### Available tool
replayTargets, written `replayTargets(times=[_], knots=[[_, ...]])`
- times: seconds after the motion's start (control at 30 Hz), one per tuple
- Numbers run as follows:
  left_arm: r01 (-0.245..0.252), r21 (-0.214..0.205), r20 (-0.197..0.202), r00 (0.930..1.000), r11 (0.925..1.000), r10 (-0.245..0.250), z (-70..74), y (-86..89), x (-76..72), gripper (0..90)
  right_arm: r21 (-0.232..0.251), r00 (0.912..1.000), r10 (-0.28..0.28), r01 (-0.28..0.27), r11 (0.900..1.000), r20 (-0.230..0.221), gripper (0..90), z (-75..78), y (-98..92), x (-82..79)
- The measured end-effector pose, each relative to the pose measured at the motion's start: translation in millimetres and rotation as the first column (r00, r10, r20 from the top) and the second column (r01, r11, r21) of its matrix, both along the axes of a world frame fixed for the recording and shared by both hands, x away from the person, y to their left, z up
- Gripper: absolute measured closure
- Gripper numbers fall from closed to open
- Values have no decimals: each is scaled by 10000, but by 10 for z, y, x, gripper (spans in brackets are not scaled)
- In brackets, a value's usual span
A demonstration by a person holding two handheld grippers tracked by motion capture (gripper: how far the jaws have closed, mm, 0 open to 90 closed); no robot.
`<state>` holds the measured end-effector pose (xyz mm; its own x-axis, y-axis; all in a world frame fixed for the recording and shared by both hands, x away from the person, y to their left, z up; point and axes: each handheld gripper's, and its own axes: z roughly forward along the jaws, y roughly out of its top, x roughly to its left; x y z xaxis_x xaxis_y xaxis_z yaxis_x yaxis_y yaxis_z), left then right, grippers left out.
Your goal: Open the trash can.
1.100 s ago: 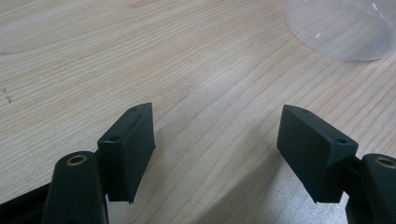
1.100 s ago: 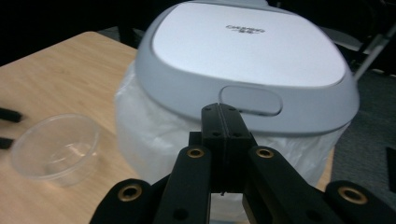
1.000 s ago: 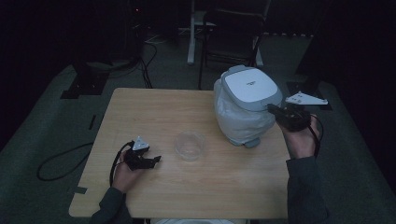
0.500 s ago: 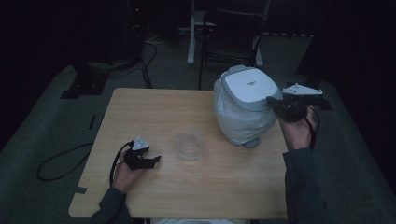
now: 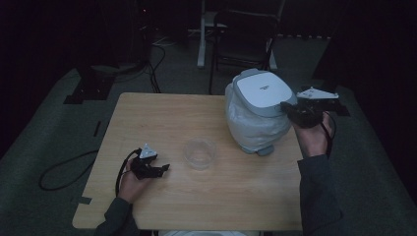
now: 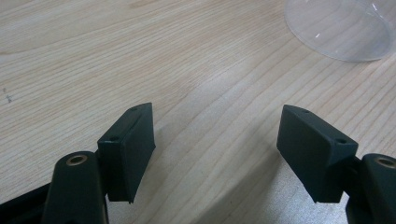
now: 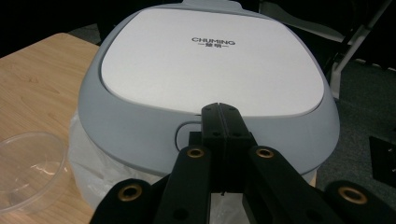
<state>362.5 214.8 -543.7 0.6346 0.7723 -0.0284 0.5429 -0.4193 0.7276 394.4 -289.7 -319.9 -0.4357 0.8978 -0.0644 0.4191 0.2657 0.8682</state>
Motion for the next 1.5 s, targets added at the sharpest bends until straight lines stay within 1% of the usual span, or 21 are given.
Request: replayTargets(times=[0.2, 0.4, 0.53, 0.7, 0.8, 0.93, 1.03, 1.1, 1.3, 1.43, 1.5], knots=[[-4, 35, 5, 10000, 10000, 4, 1, -2, -1, 286, -112, 10000, -40, 40, 9999, 58, 900, -16, 10, -17], [6, 7, -15, 10000, 10000, -6, 1, 1, 0, 287, -126, 10000, 4, -3, 9999, 8, 900, -18, 9, -15], [5, -2, -17, 10000, 10000, -5, 2, 2, 1, 286, 74, 10000, 26, -27, 10000, 60, 897, -17, -8, -17], [-9, -24, -22, 10000, 10000, 9, 1, 2, 1, 286, 153, 9999, -70, 68, 9999, 115, 800, -19, -29, -33], [-3, -29, -34, 10000, 10000, 3, 2, 4, 1, 286, 92, 9997, -135, 133, 9999, 188, 740, -29, -34, -54], [1, -8, -20, 10000, 10000, -1, 1, 2, 0, 286, 67, 9991, -154, 151, 9999, 404, 696, -48, -28, -92], [-10, -29, -23, 10000, 10000, 10, 1, 2, 1, 287, 73, 9981, -99, 95, 9999, 607, 658, -26, -21, -145], [-1, -13, -23, 10000, 10000, 1, 2, 3, 1, 286, 39, 9978, -49, 47, 10000, 664, 643, -6, -10, -180], [6, -2, -18, 10000, 10000, -6, 2, 2, 1, 286, -36, 9971, 86, -84, 10000, 760, 635, 18, 20, -244], [-11, -31, -22, 10000, 10000, 11, 1, 2, 1, 286, -83, 9969, 187, -181, 9998, 770, 631, -5, 39, -275], [0, -9, -23, 10000, 10000, -1, 2, 3, 1, 286, -59, 9966, 270, -267, 9996, 782, 625, -37, 50, -323]])
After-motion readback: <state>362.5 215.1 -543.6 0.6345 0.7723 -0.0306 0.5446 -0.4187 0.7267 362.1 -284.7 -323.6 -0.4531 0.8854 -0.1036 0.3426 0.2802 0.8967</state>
